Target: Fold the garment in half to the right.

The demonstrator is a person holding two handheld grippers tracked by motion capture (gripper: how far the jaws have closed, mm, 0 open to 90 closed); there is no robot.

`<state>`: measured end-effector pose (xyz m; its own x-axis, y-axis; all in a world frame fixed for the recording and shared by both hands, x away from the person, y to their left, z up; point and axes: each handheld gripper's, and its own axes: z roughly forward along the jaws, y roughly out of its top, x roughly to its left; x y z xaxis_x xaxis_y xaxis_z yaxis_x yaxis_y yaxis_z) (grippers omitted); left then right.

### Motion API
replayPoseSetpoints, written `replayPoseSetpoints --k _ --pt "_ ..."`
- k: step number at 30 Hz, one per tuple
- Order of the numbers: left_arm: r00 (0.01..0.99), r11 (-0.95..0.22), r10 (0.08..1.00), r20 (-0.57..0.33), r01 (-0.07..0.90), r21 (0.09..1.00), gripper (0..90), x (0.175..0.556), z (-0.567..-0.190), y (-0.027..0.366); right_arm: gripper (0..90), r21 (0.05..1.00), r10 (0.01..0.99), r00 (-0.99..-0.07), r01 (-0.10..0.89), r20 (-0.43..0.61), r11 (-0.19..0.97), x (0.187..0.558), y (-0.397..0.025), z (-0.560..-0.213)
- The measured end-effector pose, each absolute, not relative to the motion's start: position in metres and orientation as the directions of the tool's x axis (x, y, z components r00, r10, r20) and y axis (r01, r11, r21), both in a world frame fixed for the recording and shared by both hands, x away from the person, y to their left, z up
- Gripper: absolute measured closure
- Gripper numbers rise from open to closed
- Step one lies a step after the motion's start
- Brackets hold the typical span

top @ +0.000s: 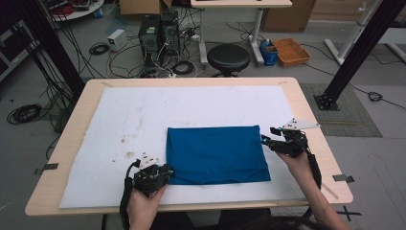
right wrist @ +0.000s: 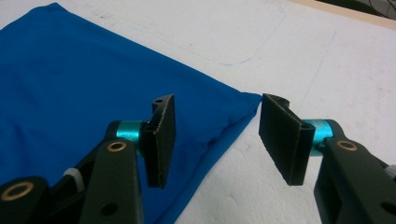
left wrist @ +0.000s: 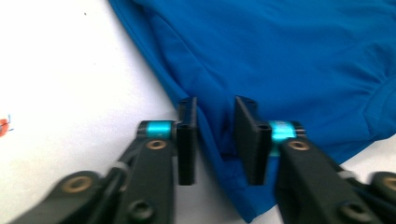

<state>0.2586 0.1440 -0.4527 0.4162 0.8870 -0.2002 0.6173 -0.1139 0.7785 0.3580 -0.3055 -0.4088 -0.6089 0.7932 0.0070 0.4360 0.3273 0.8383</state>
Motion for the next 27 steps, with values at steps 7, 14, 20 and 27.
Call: replayPoseSetpoints --k 7,14,20,27 --pt "0.392 -0.096 0.897 -0.203 0.622 0.777 61.2 0.255 -0.454 0.142 46.4 0.838 0.792 -0.611 0.437 0.01 0.327 0.357 -0.304 -0.408" --pt "0.394 -0.111 0.902 -0.18 0.611 0.784 76.5 0.253 -0.454 0.134 46.4 0.85 0.773 -0.635 0.406 -0.002 0.336 0.353 -0.295 -0.402" --pt "0.383 -0.099 0.905 -0.184 0.611 0.786 79.7 0.253 -0.454 0.133 47.3 0.876 0.721 -0.693 0.343 -0.009 0.34 0.35 -0.27 -0.381" --pt "0.391 -0.094 0.899 -0.197 0.612 0.785 82.8 0.255 -0.454 0.134 48.2 0.884 0.678 -0.735 0.328 0.018 0.333 0.36 -0.233 -0.368"
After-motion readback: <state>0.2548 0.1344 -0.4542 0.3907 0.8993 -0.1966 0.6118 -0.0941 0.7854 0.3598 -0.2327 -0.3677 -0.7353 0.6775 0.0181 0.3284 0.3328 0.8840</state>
